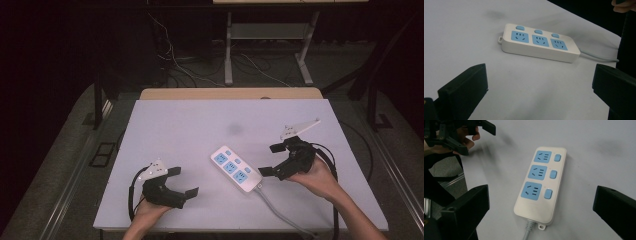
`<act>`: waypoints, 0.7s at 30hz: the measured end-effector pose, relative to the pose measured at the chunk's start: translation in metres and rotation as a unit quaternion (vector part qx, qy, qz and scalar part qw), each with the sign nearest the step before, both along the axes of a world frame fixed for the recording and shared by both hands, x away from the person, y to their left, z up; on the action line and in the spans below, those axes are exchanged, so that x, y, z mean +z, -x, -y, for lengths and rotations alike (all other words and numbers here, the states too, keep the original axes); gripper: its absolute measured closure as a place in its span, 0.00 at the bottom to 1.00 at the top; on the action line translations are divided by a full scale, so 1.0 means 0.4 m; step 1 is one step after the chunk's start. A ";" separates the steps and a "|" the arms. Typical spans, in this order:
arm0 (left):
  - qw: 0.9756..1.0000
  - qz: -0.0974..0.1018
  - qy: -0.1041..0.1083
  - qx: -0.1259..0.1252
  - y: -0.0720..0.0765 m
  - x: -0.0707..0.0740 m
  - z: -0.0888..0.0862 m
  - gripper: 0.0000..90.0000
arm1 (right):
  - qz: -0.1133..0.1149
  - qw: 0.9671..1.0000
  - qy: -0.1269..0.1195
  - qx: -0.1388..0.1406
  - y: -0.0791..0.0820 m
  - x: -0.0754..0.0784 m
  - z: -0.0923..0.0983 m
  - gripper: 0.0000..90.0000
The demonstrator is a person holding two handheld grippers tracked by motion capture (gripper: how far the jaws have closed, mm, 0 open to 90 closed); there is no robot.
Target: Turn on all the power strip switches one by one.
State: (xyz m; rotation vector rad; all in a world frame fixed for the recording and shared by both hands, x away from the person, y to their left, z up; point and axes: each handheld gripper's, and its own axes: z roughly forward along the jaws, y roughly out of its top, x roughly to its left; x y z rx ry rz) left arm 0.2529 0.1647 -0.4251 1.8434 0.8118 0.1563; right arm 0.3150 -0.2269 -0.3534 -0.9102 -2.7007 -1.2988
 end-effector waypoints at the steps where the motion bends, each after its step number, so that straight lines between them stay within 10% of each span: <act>1: 1.000 0.000 0.000 0.000 0.000 0.000 0.000 0.00 | 0.000 1.000 0.000 0.000 0.000 0.000 0.000 0.01; 21: 1.000 0.001 0.001 -0.002 -0.001 0.000 0.000 0.00 | -0.017 0.999 0.031 0.027 -0.050 -0.045 -0.059 0.07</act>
